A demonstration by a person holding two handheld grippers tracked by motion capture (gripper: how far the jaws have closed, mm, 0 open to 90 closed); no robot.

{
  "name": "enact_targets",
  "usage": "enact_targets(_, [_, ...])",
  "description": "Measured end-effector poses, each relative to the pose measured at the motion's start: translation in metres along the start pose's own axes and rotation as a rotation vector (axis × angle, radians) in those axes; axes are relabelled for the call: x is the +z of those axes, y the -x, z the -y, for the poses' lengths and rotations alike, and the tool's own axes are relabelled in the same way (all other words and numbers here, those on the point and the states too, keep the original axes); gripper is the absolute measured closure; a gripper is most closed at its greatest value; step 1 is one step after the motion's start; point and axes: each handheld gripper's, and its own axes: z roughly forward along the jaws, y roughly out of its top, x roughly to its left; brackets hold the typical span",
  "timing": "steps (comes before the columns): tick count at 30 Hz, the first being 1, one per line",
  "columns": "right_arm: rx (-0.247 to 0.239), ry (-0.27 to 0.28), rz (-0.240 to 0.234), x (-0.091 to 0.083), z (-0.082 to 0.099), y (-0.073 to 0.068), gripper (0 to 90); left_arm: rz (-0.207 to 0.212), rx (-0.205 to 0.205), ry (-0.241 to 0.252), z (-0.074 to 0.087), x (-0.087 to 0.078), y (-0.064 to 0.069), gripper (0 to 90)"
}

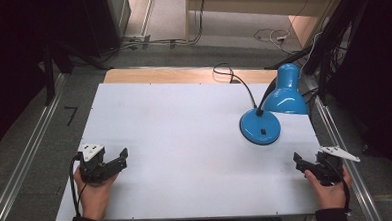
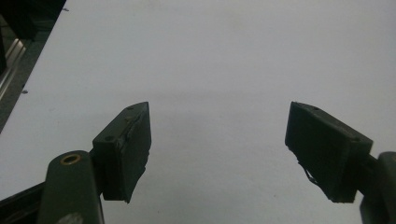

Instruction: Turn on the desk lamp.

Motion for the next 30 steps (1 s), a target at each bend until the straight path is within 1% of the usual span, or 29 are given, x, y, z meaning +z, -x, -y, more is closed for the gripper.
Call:
enact_targets(3, [-0.017, 0.010, -0.016, -0.002, -0.001, -0.004, 14.4, 0.001, 0.005, -0.004, 0.000, 0.001, 0.000, 23.1])
enact_targets(5, [-0.020, 0.011, -0.018, -0.003, -0.001, -0.005, 14.5, 0.002, 0.006, -0.004, 0.000, 0.001, 0.001, 23.1])
enact_targets(6, [-0.035, 0.020, -0.023, -0.005, -0.001, -0.008, 14.6, 0.001, 0.008, -0.004, -0.001, 0.001, 0.001, 23.1])
enact_targets(12, [-0.055, 0.048, -0.037, -0.009, -0.002, -0.013, 14.7, 0.001, 0.008, -0.003, -0.001, 0.001, 0.001, 23.1])
enact_targets(16, [-0.062, 0.084, -0.026, -0.012, -0.003, -0.014, 16.0, 0.001, 0.005, 0.003, -0.001, 0.001, 0.001, 23.1])
enact_targets(22, [-0.061, 0.082, -0.025, -0.010, -0.003, -0.015, 17.3, 0.000, 0.007, 0.001, -0.001, 0.001, 0.001, 23.1])
enact_targets(30, [-0.052, 0.074, -0.038, -0.010, -0.003, -0.016, 19.2, 0.001, 0.007, -0.002, -0.001, 0.001, 0.001, 23.1])
